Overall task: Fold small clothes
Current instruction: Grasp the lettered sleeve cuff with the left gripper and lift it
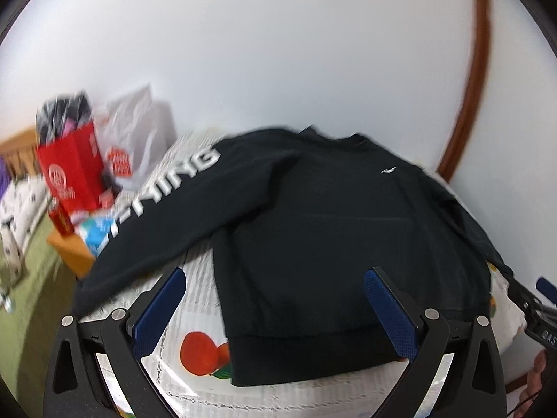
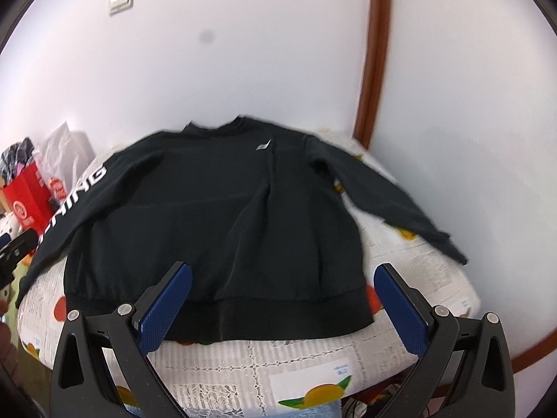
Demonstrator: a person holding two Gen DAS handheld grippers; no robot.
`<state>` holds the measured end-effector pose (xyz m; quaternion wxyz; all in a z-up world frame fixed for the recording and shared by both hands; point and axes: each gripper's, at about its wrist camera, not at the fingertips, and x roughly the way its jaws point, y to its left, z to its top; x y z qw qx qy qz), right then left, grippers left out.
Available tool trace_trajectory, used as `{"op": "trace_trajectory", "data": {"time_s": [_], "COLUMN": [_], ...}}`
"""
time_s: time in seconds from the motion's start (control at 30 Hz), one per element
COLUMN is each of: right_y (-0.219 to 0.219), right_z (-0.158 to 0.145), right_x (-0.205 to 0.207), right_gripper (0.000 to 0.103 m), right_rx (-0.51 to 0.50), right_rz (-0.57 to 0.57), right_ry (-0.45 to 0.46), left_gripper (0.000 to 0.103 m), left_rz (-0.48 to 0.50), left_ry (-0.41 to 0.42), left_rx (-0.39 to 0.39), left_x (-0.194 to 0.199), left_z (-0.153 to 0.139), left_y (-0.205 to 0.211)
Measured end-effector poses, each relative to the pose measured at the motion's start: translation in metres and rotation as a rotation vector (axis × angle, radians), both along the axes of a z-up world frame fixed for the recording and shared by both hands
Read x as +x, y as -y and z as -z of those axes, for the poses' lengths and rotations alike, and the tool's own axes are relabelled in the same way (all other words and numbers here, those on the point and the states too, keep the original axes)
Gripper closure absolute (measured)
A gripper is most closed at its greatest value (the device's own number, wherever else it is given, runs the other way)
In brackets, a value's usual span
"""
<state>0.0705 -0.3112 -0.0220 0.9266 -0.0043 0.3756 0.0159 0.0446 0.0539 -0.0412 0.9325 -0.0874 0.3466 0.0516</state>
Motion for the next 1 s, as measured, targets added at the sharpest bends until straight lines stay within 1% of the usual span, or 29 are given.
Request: {"op": "trace_trajectory", "data": {"time_s": [0.1,0.17,0.23,0.27,0.3,0.33,0.4,0.47,0.5,0.63,0.7,0.73,0.8,0.83,0.87,0.9,0.93,0.97,1.0], "right_y": [-0.007,-0.011,-0.014,-0.015,-0.016,-0.017,-0.021,-0.025,-0.028,-0.033,-0.035,-0.036,-0.037,-0.036,-0.036,-0.033,-0.03,-0.026,-0.022], "right_z": [0.019,0.032,0.044,0.049,0.053,0.056,0.06,0.061,0.061,0.061,0.061,0.062,0.064,0.065,0.066,0.068,0.07,0.073,0.074], "right_x": [0.012,0.02,0.029,0.032,0.035,0.038,0.042,0.045,0.047,0.056,0.06,0.062,0.065,0.066,0.069,0.07,0.072,0.073,0.074], "right_gripper": [0.001,0.002,0.003,0.003,0.003,0.003,0.003,0.003,0.003,0.003,0.003,0.003,0.003,0.003,0.003,0.003,0.003,0.003,0.003], "right_rx": [-0.031,-0.031,0.014,0.041,0.065,0.078,0.062,0.044,0.038,0.024,0.015,0.004,-0.019,-0.028,-0.032,-0.026,-0.016,-0.005,-0.001], "right_rz": [-0.008,-0.014,-0.046,-0.062,-0.075,-0.077,-0.064,-0.066,-0.069,-0.065,-0.061,-0.06,-0.052,-0.045,-0.039,-0.034,-0.033,-0.032,-0.032], "right_ry": [-0.02,-0.045,-0.083,-0.096,-0.104,-0.107,-0.099,-0.088,-0.079,-0.077,-0.08,-0.082,-0.086,-0.088,-0.091,-0.093,-0.096,-0.105,-0.114], "left_gripper": [0.001,0.001,0.003,0.007,0.009,0.011,0.012,0.019,0.019,0.019,0.021,0.024,0.032,0.041,0.058,0.07,0.089,0.092,0.093], "left_rz": [-0.067,-0.097,-0.142,-0.159,-0.178,-0.187,-0.218,-0.243,-0.254,-0.305,-0.345,-0.359,-0.398,-0.409,-0.42,-0.428,-0.436,-0.436,-0.431], "left_ry": [-0.055,-0.082,-0.101,-0.108,-0.113,-0.114,-0.106,-0.088,-0.057,-0.029,-0.012,-0.008,-0.009,-0.014,-0.024,-0.043,-0.079,-0.095,-0.092], "left_rx": [-0.091,-0.176,-0.249,-0.267,-0.294,-0.307,-0.331,-0.376,-0.39,-0.444,-0.461,-0.466,-0.465,-0.466,-0.464,-0.457,-0.441,-0.429,-0.413], "left_x": [0.012,0.017,0.02,0.021,0.023,0.024,0.025,0.027,0.027,0.037,0.045,0.048,0.056,0.058,0.061,0.065,0.071,0.074,0.075], "left_z": [0.031,0.051,0.071,0.078,0.087,0.092,0.102,0.11,0.111,0.113,0.115,0.116,0.117,0.118,0.118,0.119,0.119,0.118,0.113], "left_y": [-0.033,-0.055,-0.077,-0.083,-0.094,-0.098,-0.109,-0.121,-0.126,-0.138,-0.145,-0.149,-0.156,-0.159,-0.162,-0.164,-0.168,-0.17,-0.171]}}
